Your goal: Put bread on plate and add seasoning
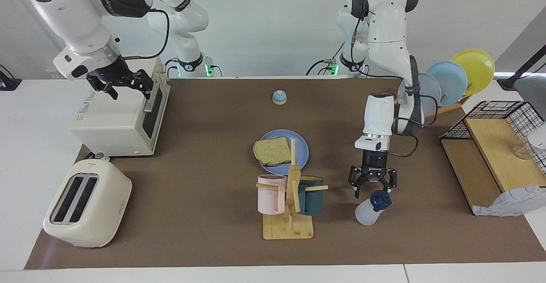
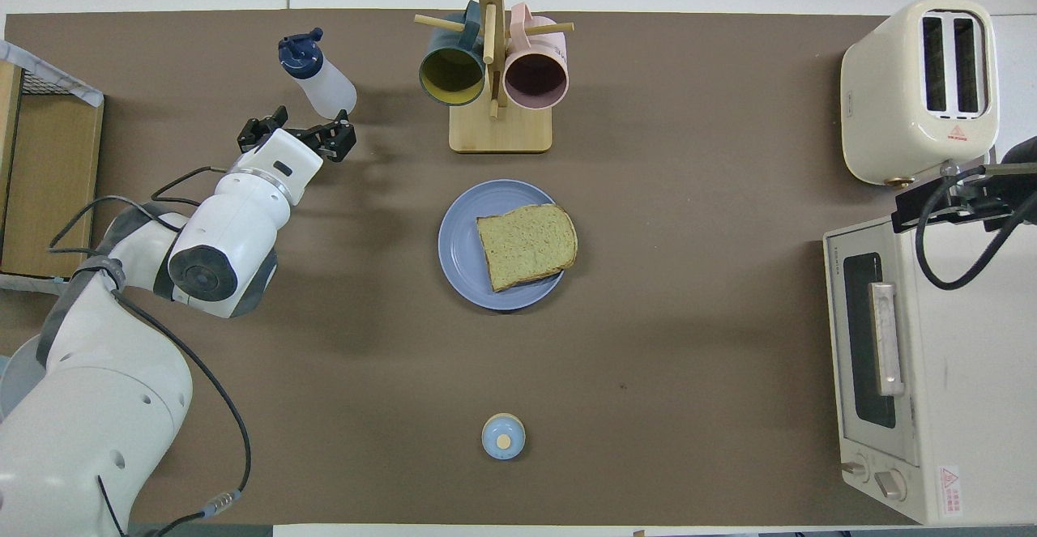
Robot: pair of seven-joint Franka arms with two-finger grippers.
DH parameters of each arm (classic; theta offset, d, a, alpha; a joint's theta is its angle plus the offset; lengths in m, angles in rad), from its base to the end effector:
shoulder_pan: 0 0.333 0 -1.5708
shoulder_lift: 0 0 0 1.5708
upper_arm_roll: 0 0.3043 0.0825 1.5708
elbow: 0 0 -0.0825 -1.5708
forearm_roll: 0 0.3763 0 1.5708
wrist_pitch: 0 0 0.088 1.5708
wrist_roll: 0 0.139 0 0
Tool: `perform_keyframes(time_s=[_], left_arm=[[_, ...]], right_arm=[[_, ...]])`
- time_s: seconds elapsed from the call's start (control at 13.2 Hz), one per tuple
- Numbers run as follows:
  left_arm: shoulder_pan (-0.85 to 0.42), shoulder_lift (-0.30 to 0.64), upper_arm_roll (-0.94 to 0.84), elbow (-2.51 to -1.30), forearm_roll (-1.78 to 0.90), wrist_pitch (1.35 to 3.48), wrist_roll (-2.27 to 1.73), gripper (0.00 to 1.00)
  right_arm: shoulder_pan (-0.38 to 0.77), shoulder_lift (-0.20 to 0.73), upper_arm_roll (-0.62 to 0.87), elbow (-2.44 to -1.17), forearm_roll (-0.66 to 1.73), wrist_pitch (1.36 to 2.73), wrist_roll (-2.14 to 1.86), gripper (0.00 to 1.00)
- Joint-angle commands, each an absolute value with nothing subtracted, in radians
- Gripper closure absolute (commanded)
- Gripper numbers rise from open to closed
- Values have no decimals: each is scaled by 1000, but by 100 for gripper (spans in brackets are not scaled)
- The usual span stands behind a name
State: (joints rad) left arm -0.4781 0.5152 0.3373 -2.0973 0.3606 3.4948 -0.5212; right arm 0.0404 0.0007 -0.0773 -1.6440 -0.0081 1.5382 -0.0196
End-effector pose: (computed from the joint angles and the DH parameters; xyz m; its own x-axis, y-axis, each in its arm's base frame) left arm 0.6239 -0.1497 0.2584 0.6387 -0.0621 0.7670 -0.1599 -0.9857 0.0534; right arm 0.5364 -0.0209 0.5442 0.9942 -0.0174 -0.1064 -0.0168 -0.9998 0.0060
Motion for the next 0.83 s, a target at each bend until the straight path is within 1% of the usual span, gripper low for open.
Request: perform_keyframes(time_s=[0.0,0.15,0.3,0.45,0.61,0.76], left_arm=[[-509,391,350,-2235,374,3499,-518,0],[-526,342,350,-2288,374,3487,-520,0],[-548,304,348,-2303,374,3417,-520,0],[-601,264,348,-2295,374,3306,-529,0],[-643,198,347,-2290,374,3188,-535,0],[-682,146,342,-2238,373,2995,-566,0]], right_arm=[[31,-11,-72,-1654,-15,1543,-38,0],[31,-11,-72,-1654,-14,1543,-38,0],[31,-11,-72,-1654,-14,1543,-38,0],[31,-11,-72,-1654,-14,1543,-37,0],[31,-11,-72,-1654,-14,1543,-38,0],[31,-11,-72,-1654,-15,1543,-38,0]])
